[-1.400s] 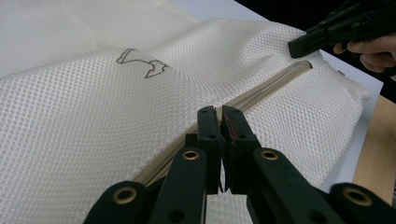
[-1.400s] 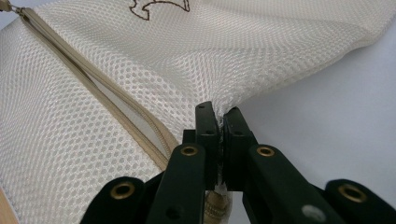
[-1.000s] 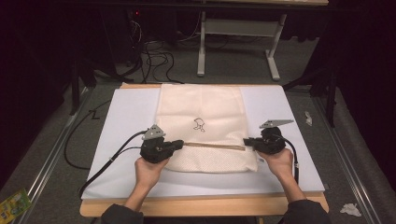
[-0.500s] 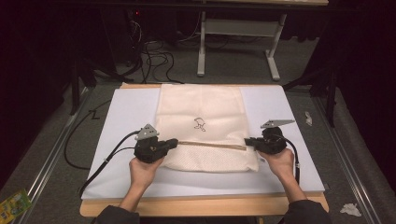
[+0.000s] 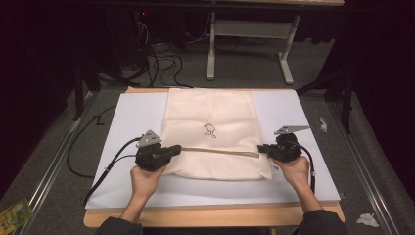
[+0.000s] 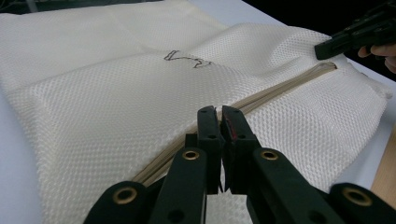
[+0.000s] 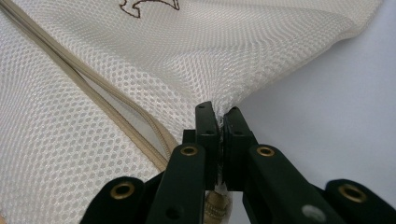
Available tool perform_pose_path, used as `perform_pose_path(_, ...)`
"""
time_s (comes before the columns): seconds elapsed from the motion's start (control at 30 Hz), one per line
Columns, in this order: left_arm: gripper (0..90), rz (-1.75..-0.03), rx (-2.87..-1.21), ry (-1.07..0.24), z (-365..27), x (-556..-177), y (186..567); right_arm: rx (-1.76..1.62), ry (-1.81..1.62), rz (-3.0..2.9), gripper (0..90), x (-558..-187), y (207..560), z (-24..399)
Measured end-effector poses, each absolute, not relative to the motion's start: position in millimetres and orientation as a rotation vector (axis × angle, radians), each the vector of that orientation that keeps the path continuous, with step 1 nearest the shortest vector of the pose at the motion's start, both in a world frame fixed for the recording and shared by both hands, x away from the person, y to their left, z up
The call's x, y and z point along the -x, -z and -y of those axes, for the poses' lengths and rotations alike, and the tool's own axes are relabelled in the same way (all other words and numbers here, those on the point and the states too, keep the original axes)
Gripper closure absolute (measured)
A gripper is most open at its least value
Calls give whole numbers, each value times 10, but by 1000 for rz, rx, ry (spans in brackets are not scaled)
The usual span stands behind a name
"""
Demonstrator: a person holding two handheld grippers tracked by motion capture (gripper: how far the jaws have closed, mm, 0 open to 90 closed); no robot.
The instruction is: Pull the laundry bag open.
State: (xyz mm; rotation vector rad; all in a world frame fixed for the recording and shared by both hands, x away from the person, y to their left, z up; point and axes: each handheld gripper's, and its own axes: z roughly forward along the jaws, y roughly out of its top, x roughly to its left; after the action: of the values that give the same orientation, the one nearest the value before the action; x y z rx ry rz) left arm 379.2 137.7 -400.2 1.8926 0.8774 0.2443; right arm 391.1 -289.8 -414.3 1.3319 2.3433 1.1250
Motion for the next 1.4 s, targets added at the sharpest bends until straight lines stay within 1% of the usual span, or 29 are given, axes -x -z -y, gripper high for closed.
perform_pose_path(0.6, 872, -895, -1886, -265, -1493, -3782, 3967, -1317, -1111, -2333, 888, -3890, 4118, 2910)
perform_pose_path(0.87, 872, -915, -1873, -276, -1611, -3765, 3943, -1337, -1117, -2320, 888, -3884, 4118, 2977)
perform_pose_path(1.4, 872, -937, -1851, -295, -1707, -3761, 3907, -1349, -1126, -2300, 887, -3876, 4109, 3050)
